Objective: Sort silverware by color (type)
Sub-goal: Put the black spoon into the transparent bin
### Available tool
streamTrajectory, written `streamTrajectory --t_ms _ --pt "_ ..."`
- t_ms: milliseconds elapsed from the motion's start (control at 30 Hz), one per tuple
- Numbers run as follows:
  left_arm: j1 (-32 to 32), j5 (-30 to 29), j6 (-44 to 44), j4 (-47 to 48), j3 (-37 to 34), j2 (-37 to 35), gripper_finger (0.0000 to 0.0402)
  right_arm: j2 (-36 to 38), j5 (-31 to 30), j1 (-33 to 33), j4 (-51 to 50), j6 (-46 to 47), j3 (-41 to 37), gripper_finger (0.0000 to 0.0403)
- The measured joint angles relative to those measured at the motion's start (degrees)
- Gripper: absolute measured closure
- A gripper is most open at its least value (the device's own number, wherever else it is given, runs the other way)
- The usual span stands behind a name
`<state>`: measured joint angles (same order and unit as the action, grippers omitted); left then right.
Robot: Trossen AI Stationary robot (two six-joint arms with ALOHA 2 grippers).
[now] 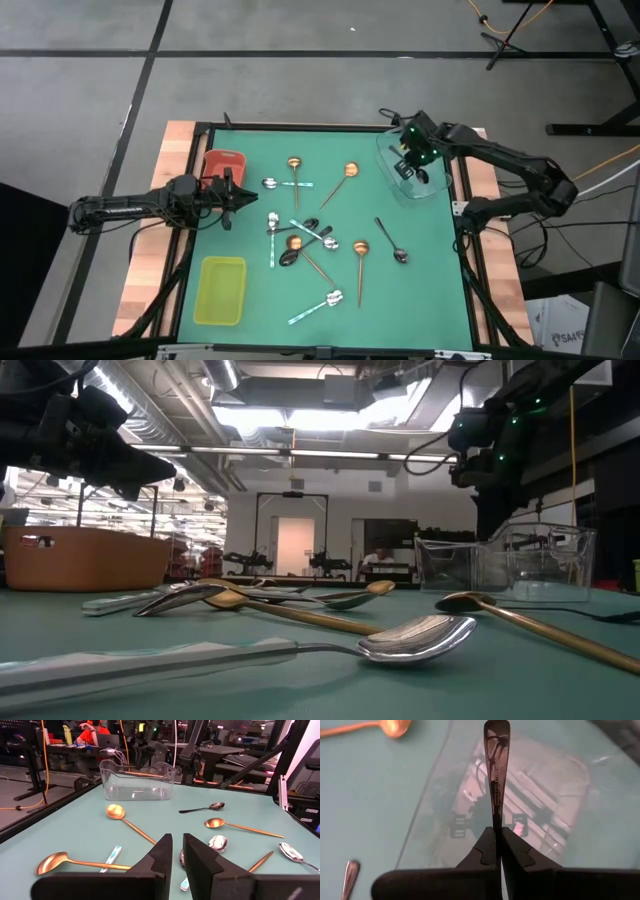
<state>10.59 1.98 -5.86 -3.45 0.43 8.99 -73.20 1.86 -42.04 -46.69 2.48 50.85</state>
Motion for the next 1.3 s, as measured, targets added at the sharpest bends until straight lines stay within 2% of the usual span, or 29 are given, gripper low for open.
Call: streamTrajectory --t_ms 400,733,1000,1300 --pt "0.0 0.0 0.01 0.01 0.0 -0.02 0.0363 -7.27 0.12 -0.02 0.54 -4.44 0.0 0.0403" --pt "0.0 0.01 -0.01 0.01 0.0 -0.01 0.0363 -11.64 0.06 -0.02 4.52 -4.52 0.0 0.0403" --pt "-0.01 0.01 0.0 0.01 0.0 -0.01 0.0363 -14.75 -3.66 -0.02 4.95 -4.54 0.0 0.0403" --pt "0.0 0.02 0.01 0.01 0.0 0.0 0.0363 -17.7 -3.98 -0.02 5.04 -4.54 0.0 0.0403"
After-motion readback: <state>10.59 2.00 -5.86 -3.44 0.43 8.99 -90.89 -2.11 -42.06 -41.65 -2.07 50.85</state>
